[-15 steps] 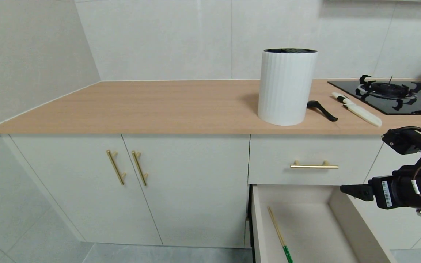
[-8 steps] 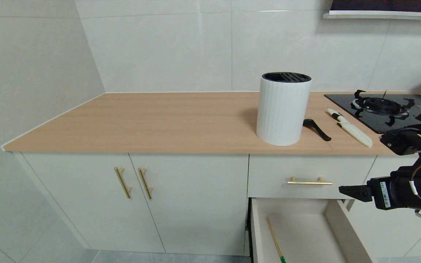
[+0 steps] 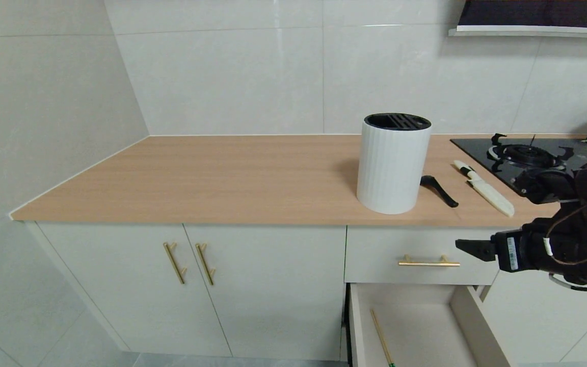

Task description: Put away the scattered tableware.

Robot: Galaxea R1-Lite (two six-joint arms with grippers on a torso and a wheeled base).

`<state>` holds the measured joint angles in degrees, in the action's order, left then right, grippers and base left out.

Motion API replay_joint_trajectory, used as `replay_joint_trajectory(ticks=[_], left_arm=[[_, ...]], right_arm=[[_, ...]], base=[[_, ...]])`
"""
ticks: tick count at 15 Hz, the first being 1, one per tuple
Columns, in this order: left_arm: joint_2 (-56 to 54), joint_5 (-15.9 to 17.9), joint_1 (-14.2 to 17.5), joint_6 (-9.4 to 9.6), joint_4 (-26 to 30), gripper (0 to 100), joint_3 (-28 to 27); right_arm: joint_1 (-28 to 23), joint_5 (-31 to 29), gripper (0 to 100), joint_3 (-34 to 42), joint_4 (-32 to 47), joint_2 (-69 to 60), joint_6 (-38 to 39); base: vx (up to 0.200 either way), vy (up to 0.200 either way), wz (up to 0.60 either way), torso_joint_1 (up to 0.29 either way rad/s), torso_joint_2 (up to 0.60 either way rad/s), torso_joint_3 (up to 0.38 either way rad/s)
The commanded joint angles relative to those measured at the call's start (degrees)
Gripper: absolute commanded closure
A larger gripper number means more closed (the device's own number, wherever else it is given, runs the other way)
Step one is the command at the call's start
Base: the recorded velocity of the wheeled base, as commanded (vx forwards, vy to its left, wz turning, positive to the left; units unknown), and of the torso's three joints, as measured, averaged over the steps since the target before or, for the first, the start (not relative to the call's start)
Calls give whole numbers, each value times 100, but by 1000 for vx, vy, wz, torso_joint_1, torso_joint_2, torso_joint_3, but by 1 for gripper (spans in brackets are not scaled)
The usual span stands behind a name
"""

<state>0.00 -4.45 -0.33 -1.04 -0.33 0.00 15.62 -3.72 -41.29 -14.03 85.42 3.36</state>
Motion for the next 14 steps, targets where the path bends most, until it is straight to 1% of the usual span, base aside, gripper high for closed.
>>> replay_joint_trajectory(ticks=[1, 2, 3, 6, 8, 10, 11, 12, 14], left_arm=[[0, -3, -2, -2, -2, 0, 0], [0, -3, -2, -2, -2, 0, 0], [0, -3, -2, -2, -2, 0, 0], [0, -3, 7, -2, -2, 0, 0], [0, -3, -2, -2, -2, 0, 0], [0, -3, -2, -2, -2, 0, 0], [0, -3, -2, -2, -2, 0, 0], [0, -3, -2, -2, -11, 0, 0], [0, -3, -2, -2, -2, 0, 0]], right_arm=[[-463, 108, 0, -389, -1005, 994, -319], [-639, 214, 0, -687, -1251, 1328, -424], [-806, 512, 0, -1048, -1321, 1653, -521], [-1149, 1154, 0, -1927, -1330, 2392, -960], [-1324, 1365, 0, -2375, -1330, 2761, -1163], [-1368, 1532, 0, -2419, -1339, 2945, -1145], [-1412, 1760, 0, -2533, -1383, 3200, -1163], [-1412, 1813, 0, -2603, -1629, 3376, -1136], [-1421, 1822, 0, -2665, -1761, 3552, -1145]], base=[[0, 0, 0, 0, 0, 0], [0, 0, 0, 0, 0, 0], [0, 0, 0, 0, 0, 0], [0, 0, 0, 0, 0, 0], [0, 0, 0, 0, 0, 0], [0, 0, 0, 0, 0, 0], [0, 0, 0, 0, 0, 0], [0, 0, 0, 0, 0, 0], [0, 0, 0, 0, 0, 0]])
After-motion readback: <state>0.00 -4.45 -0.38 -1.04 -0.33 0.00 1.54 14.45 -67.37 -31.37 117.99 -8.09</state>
